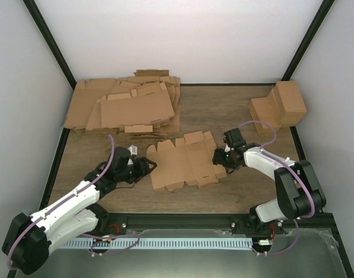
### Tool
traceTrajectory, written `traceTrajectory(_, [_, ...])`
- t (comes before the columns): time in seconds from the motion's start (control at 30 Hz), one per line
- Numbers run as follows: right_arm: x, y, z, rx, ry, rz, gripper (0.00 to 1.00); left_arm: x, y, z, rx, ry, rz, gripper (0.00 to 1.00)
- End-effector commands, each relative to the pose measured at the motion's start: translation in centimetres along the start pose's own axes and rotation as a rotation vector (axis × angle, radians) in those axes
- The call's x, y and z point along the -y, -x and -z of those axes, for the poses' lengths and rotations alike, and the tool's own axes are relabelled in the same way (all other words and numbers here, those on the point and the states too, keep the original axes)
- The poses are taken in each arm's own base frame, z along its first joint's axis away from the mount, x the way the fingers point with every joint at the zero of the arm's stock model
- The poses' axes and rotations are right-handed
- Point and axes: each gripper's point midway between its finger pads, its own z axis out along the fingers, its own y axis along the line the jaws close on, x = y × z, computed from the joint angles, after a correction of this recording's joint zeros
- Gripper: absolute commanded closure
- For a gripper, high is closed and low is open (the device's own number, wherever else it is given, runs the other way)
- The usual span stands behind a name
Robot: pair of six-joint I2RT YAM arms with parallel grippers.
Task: Fold the paper box
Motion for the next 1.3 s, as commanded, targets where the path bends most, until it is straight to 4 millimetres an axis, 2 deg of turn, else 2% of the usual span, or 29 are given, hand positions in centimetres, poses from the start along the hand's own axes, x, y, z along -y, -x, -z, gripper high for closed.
traceTrajectory(0.0, [-1.7,1.1,-0.2,0.015,0.061,0.066,0.31,-0.6,0.3,-0.3,0.006,0.045,-0.044,0.42])
traceTrajectory(0.17, [-3.2,0.6,-1.2,-0.037,0.145,0.113,0.33,-0.6,0.1,-1.0,-0.032,0.058,-0.085,0.41])
traceTrajectory(0.23, [-3.4,0.5,-1.4,-0.046,0.155,0.125,0.43,-0.3,0.2,-1.0,-0.036,0.059,-0.103,0.39])
traceTrajectory(0.33, [-3.5,1.1,-0.9,-0.028,0.145,0.14,0.71,0.2,0.7,-0.6,-0.03,0.081,-0.134,0.38])
traceTrajectory(0.43, [-3.6,1.8,0.3,0.011,0.118,0.162,0.79,1.2,1.6,0.2,-0.002,0.094,-0.184,0.38])
traceTrajectory(0.6, [-6.4,1.7,2.8,0.047,0.143,0.24,0.97,3.4,2.8,1.2,0.019,0.09,-0.276,0.37])
traceTrajectory(0.73, [-9.5,1.1,5.0,0.064,0.145,0.358,0.99,5.6,3.7,1.9,0.022,0.082,-0.372,0.36])
traceTrajectory(0.83, [-12.8,0.2,7.3,0.073,0.161,0.479,0.99,7.8,4.9,3.0,0.044,0.084,-0.457,0.35])
traceTrajectory(0.93, [-14.7,-0.4,9.1,0.091,0.124,0.568,0.99,9.7,6.0,3.9,0.068,0.091,-0.536,0.34])
traceTrajectory(1.1, [-16.0,0.2,10.6,0.124,0.043,0.64,0.99,11.7,6.9,3.8,0.065,0.079,-0.653,0.33])
traceTrajectory(1.27, [-15.8,1.1,12.0,0.149,-0.009,0.677,0.99,14.0,6.9,3.5,0.088,-0.029,-0.814,0.27])
